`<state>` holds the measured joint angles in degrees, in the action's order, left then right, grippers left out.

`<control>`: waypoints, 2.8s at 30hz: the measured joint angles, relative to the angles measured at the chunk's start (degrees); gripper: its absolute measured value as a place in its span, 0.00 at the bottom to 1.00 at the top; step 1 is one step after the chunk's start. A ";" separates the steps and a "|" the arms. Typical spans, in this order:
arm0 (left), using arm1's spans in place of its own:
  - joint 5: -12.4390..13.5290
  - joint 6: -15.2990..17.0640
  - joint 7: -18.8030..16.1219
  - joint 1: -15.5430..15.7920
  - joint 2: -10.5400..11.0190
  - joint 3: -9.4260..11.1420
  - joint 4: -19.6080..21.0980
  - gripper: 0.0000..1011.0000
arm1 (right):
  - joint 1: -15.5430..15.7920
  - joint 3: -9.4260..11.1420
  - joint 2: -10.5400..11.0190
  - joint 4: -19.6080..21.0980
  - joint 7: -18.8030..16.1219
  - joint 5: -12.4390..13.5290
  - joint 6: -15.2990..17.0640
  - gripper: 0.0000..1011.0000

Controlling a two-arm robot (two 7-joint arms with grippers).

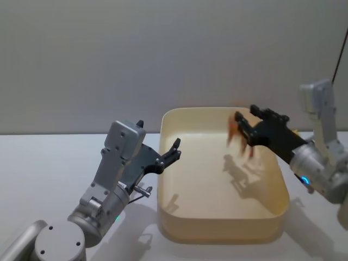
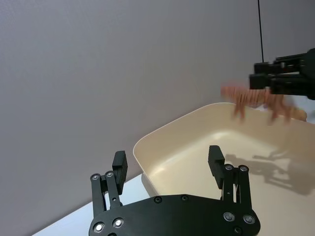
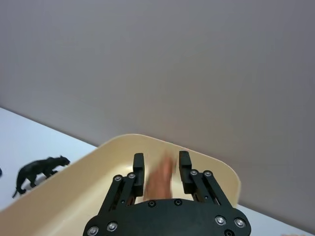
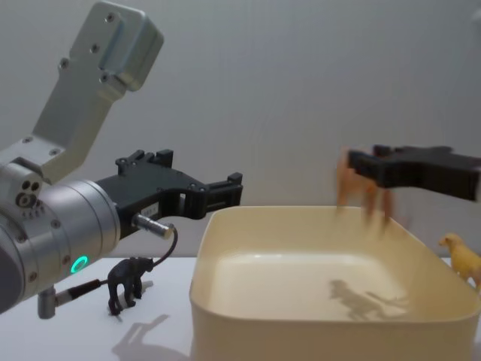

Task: Pick up the toy alternately with two hands and place it into the central storage box.

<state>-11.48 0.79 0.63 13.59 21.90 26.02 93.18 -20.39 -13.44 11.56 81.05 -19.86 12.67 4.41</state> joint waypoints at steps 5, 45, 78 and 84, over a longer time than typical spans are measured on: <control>0.00 0.00 0.00 0.00 0.00 0.00 0.00 0.99 | -2.90 -0.79 -1.91 -2.54 -1.28 0.71 0.94 0.52; 0.00 0.00 0.00 0.00 0.00 0.00 0.00 0.99 | 7.74 7.52 8.52 3.67 5.90 2.68 2.81 0.99; 0.00 0.00 0.00 0.00 0.00 0.00 0.00 0.99 | -3.82 2.60 2.82 -19.87 8.50 -5.32 0.91 0.99; 0.00 0.00 0.00 0.00 0.00 0.00 0.00 0.99 | -6.37 1.64 1.57 -24.11 8.68 -6.53 -0.55 0.91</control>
<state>-11.48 0.79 0.63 13.59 21.89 26.02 93.18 -26.75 -11.80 13.14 56.94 -11.19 6.14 3.86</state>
